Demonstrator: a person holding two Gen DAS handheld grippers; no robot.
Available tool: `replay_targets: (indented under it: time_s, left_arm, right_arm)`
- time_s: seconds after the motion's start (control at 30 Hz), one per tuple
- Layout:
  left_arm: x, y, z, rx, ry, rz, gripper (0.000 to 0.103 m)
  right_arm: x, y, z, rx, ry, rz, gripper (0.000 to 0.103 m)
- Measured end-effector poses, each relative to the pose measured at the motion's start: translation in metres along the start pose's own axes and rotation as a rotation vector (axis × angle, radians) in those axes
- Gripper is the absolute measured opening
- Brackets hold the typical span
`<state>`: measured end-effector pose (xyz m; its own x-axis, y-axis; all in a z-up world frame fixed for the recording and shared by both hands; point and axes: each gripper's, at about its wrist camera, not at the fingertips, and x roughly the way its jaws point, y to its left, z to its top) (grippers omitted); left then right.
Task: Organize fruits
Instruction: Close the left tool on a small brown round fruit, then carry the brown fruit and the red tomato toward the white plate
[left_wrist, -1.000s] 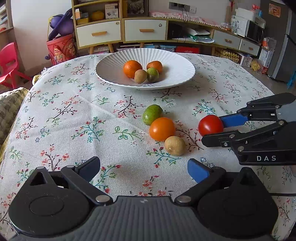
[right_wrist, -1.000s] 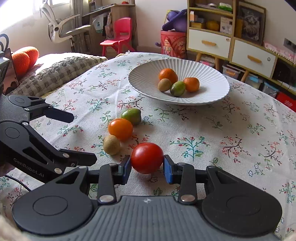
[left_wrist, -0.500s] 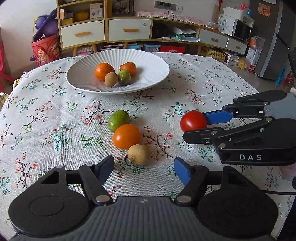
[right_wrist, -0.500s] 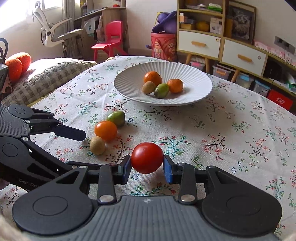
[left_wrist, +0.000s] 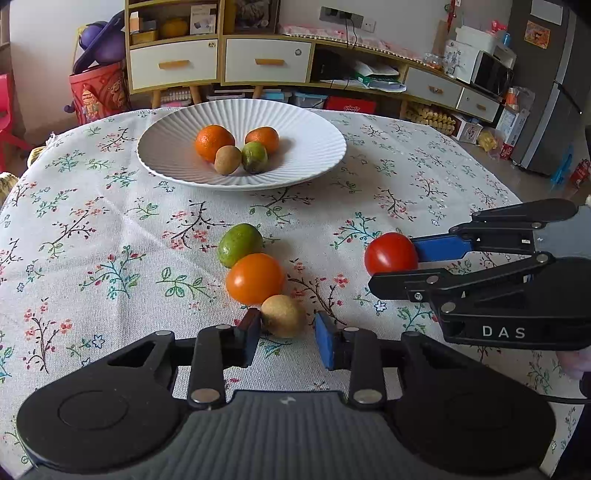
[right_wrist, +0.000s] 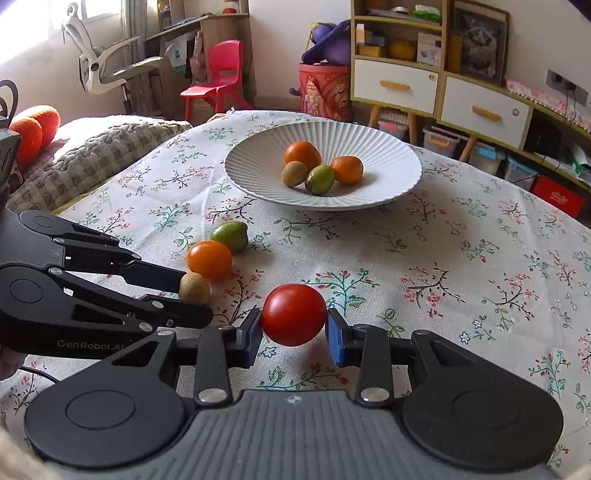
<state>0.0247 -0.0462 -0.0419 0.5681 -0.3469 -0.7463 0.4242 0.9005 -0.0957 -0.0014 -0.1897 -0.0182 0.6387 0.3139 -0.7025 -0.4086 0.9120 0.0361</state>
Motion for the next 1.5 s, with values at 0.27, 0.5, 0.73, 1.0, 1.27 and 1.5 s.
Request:
replay_targets:
  time_s: [0.27, 0.5, 0.73, 1.0, 1.27, 1.5]
  left_arm:
    - [-0.001, 0.0, 0.0, -0.003, 0.001, -0.001, 0.011]
    - [-0.003, 0.001, 0.002, -0.015, -0.002, -0.009, 0.011]
    - [-0.01, 0.003, 0.009, -0.03, -0.027, -0.018, 0.011]
    - [-0.016, 0.009, 0.024, -0.049, -0.073, -0.01, 0.011]
    - [-0.018, 0.017, 0.047, -0.069, -0.124, 0.024, 0.011]
    - [-0.01, 0.028, 0.067, -0.078, -0.146, 0.064, 0.011]
  right_arm:
    - [0.0, 0.0, -0.001, -0.004, 0.002, 0.001, 0.034]
    - [0.0, 0.0, -0.001, -0.002, 0.0, 0.0, 0.034]
    - [-0.004, -0.003, 0.002, 0.008, -0.014, 0.001, 0.034]
    - [-0.007, -0.007, 0.014, 0.025, -0.05, -0.007, 0.034]
    - [-0.003, -0.013, 0.036, 0.039, -0.094, -0.025, 0.034]
    - [0.006, -0.02, 0.05, 0.054, -0.11, -0.045, 0.034]
